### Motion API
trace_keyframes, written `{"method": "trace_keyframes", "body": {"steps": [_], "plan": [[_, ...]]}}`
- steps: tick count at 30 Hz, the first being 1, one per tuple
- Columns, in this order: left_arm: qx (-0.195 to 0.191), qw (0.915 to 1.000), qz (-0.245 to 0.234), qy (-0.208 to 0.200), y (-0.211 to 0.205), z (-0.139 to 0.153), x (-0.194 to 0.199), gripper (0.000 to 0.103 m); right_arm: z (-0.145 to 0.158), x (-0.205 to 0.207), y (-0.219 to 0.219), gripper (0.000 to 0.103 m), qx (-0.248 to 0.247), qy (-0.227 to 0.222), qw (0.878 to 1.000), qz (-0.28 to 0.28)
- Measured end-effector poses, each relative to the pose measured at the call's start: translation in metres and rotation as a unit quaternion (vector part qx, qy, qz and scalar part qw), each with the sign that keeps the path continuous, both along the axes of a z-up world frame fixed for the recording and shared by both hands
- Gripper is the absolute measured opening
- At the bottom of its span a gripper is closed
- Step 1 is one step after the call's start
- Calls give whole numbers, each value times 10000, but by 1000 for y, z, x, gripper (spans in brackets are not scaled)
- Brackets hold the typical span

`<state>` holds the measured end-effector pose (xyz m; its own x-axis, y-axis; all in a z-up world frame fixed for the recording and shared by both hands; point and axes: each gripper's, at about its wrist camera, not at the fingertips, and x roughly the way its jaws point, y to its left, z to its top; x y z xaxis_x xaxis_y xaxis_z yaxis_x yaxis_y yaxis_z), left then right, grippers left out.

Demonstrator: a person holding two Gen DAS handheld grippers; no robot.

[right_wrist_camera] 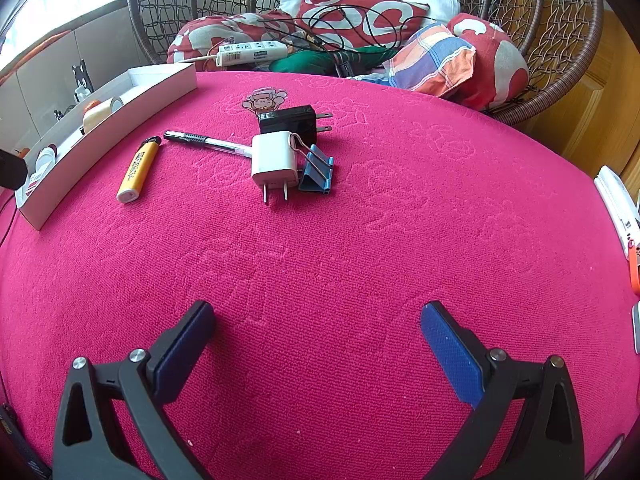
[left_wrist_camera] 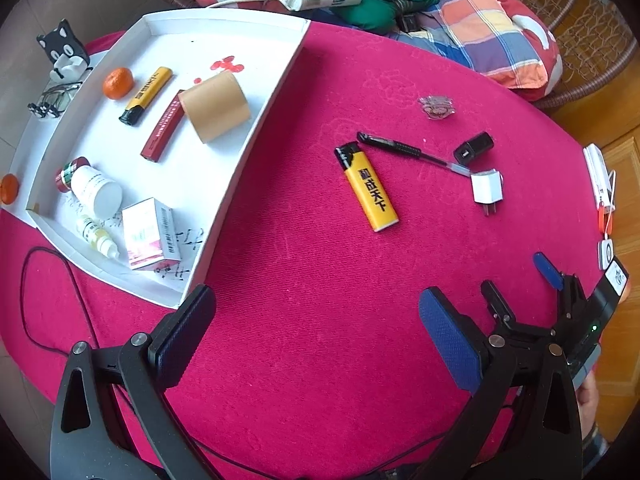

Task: Organize rigid objects
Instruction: 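Lower the open left tool over the yellow lighter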

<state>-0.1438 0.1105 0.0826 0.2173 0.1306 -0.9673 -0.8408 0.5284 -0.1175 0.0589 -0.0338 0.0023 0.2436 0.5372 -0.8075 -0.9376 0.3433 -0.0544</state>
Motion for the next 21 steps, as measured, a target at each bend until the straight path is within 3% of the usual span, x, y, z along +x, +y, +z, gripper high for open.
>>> {"method": "trace_keyframes", "body": {"steps": [11,21], "plan": [[-74,9993,362,-51,16,-4,-36,102,5,-4,-5,103,4,-17,10000,-2],[138,9989,-414,-182,16,-27,14,103,7,-5,-5,103,-59,110,9999,-38]]}}
